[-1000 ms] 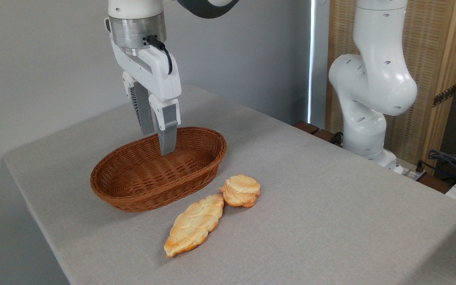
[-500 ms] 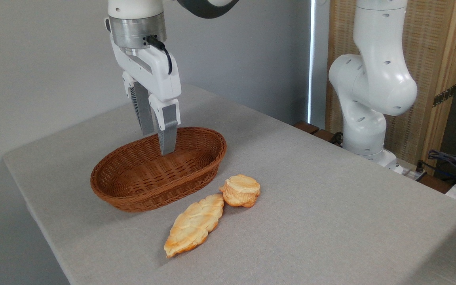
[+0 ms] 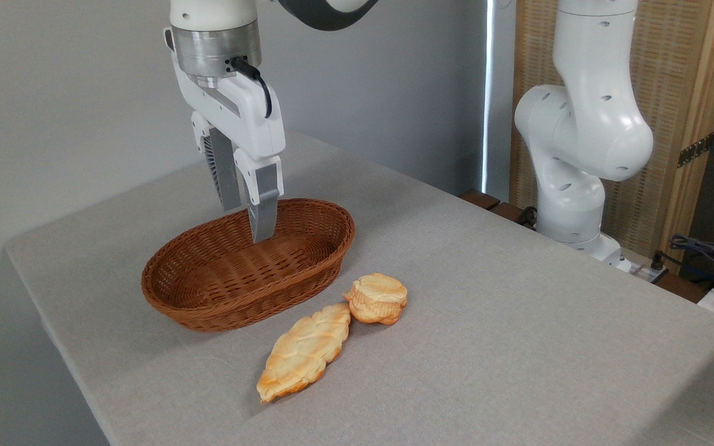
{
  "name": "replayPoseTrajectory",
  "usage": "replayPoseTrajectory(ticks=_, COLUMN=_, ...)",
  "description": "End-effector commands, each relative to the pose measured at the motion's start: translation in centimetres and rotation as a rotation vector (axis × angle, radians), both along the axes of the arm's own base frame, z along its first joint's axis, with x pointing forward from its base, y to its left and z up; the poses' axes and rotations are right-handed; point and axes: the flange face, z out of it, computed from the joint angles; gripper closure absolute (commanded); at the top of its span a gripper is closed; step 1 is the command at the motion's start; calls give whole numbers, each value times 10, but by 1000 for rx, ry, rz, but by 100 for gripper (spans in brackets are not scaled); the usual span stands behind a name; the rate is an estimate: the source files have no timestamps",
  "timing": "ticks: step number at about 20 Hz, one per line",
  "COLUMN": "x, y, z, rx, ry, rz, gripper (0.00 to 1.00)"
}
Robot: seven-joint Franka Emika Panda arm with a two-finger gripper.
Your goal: Put bread into the basket
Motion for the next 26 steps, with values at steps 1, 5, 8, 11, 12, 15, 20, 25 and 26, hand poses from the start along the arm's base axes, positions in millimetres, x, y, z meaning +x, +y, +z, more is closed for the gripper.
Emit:
replayPoseTrajectory(ticks=1, x=-3, y=3, z=5, rx=-20, ry=12, rz=11, gripper=0)
replayPoseTrajectory(ticks=5, x=-8, y=1, z=-1, rx=-12, ry=72, rz=75, gripper=0)
replayPoseTrajectory(ticks=8, x=-8, y=4, z=-5, rx=-2, ry=76, rz=71, gripper=0)
replayPoseTrajectory(ticks=11, x=-11, y=8, z=-21, rx=8, ry=97, rz=75, gripper=0)
replayPoseTrajectory(ticks=12, x=-13, y=14, z=-29, rx=14, ry=96, rz=68, gripper=0)
replayPoseTrajectory(ticks=15, x=-18, y=37, z=-57, rx=19, ry=118, rz=32, gripper=0)
replayPoseTrajectory(ticks=20, x=-26, y=88, z=-76, rx=5, ry=154, rz=-73, gripper=0)
replayPoseTrajectory(ticks=25, x=-46, y=112, z=-126, rx=17, ry=263, rz=-76, gripper=0)
replayPoseTrajectory(ticks=26, x=-50, y=114, z=-133, rx=41, ry=279, rz=-84, gripper=0)
